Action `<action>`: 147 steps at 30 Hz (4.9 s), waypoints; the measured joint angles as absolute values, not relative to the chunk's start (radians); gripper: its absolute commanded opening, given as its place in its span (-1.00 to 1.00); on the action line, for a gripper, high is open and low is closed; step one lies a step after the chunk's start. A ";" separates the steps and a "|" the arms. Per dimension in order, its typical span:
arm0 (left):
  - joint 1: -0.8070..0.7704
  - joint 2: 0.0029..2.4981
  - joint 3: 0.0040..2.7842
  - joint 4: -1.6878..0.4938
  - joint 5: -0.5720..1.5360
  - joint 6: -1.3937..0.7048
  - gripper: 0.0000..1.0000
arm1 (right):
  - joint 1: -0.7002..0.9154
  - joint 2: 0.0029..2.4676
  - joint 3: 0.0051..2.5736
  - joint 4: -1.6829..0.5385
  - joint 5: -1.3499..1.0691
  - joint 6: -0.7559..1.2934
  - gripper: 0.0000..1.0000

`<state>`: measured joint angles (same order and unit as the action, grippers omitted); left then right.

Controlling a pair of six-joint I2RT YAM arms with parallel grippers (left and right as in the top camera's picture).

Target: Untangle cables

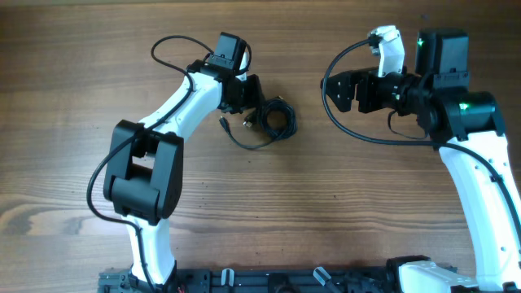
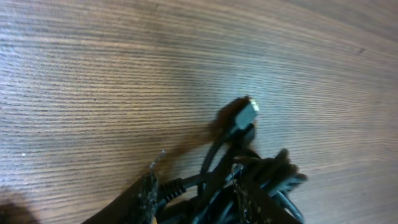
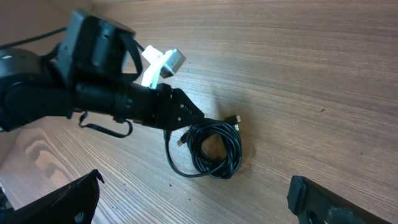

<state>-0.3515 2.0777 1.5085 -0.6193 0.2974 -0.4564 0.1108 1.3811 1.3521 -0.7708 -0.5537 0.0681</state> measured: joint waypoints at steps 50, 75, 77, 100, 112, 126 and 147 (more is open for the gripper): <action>-0.096 1.701 1.396 -0.756 0.365 -0.504 -0.92 | 0.277 1.688 1.353 -0.792 -0.586 0.348 0.13; -0.120 1.703 1.396 -0.831 0.304 -0.511 -0.92 | 0.436 2.030 1.353 -0.588 -0.388 0.627 -0.79; -0.120 1.703 1.396 -0.831 0.304 -0.511 -0.92 | 0.437 2.030 1.353 -0.573 -0.387 0.627 -0.91; -0.300 1.703 1.395 -0.543 0.588 -0.565 -0.18 | 0.229 1.782 1.415 -0.508 -0.887 0.486 -0.91; -0.319 1.703 1.395 -0.435 0.569 -0.634 -0.17 | 0.236 1.782 1.415 -0.590 -0.897 0.496 -0.91; -0.390 1.775 1.395 -0.382 0.546 -0.693 -0.66 | 0.232 1.782 1.415 -0.604 -0.870 0.496 -0.91; -0.406 1.803 1.396 -0.398 0.514 -0.790 -0.92 | 0.051 1.765 1.411 -0.245 -0.949 0.701 -0.91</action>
